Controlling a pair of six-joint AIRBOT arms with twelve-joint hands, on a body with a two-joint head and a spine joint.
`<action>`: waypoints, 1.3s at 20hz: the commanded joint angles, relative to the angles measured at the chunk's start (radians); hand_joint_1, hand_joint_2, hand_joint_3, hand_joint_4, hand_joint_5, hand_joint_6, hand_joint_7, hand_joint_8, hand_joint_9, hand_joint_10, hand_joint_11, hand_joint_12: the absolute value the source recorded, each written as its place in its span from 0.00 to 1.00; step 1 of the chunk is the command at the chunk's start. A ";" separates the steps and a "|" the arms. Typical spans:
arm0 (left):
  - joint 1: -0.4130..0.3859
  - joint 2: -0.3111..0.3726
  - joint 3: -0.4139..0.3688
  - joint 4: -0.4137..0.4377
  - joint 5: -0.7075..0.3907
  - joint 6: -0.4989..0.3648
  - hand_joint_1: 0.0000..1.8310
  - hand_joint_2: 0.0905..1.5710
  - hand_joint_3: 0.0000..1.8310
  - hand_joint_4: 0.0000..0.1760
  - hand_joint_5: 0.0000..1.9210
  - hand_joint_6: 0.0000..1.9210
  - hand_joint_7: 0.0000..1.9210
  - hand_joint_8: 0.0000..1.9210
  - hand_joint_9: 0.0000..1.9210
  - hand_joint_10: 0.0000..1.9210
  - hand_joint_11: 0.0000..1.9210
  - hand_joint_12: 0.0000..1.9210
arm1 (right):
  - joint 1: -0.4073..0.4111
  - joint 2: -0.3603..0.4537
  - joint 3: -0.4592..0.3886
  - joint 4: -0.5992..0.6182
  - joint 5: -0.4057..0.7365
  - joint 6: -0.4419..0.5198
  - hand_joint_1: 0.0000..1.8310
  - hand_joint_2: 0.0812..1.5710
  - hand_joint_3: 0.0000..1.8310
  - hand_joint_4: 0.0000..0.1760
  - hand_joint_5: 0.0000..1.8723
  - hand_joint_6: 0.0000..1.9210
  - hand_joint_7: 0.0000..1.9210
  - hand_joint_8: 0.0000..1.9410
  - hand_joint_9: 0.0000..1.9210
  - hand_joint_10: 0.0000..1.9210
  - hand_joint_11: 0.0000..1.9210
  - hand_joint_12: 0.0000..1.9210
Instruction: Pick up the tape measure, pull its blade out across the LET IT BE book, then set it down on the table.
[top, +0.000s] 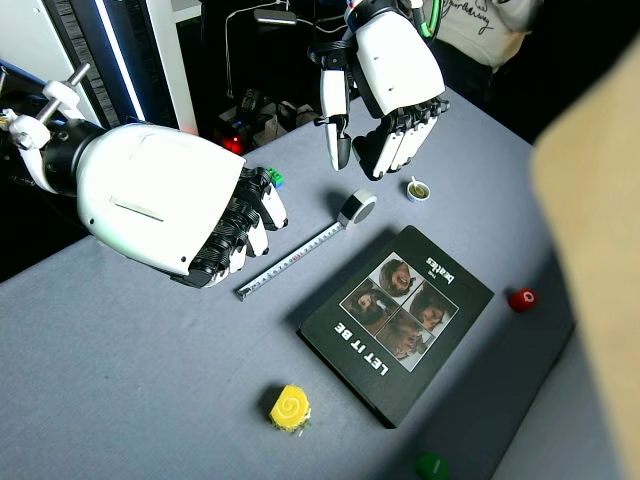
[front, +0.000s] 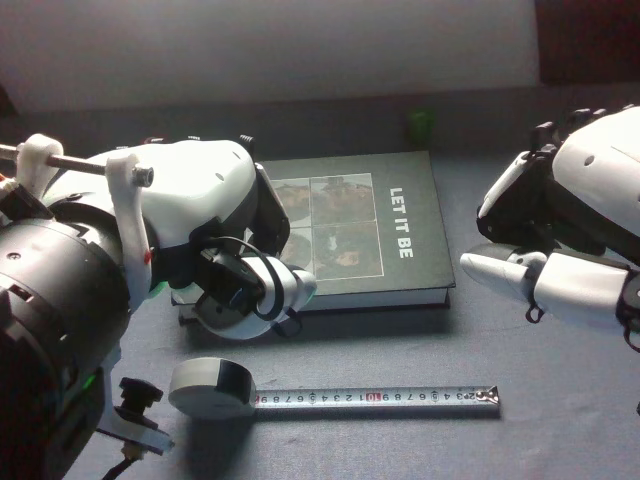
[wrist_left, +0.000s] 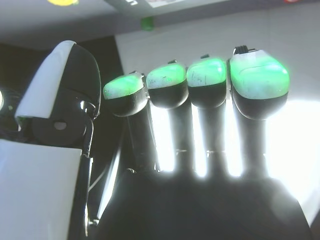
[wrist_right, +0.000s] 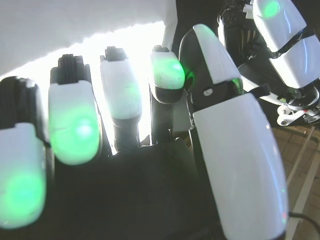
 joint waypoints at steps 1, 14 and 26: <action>-0.001 -0.001 0.003 0.087 0.015 -0.002 0.10 0.73 0.06 0.31 0.16 0.03 0.15 0.02 0.12 0.04 0.00 0.39 | 0.017 0.001 -0.003 -0.041 0.101 -0.003 0.00 0.70 0.12 0.55 0.05 0.05 0.05 0.03 0.01 0.03 0.00 0.19; -0.014 0.000 0.033 0.109 0.007 -0.002 0.12 0.72 0.00 0.11 0.15 0.00 0.14 0.00 0.13 0.00 0.00 0.37 | 0.016 0.005 0.003 -0.039 0.081 -0.030 0.01 0.77 0.00 0.54 0.06 0.00 0.05 0.00 0.01 0.00 0.00 0.14; -0.076 0.035 0.221 0.109 -0.297 -0.008 0.56 0.61 0.00 0.00 0.12 0.00 0.11 0.00 0.10 0.00 0.00 0.36 | 0.014 -0.005 0.087 -0.242 0.007 0.426 0.07 0.75 0.00 0.49 0.08 0.00 0.09 0.00 0.06 0.01 0.00 0.29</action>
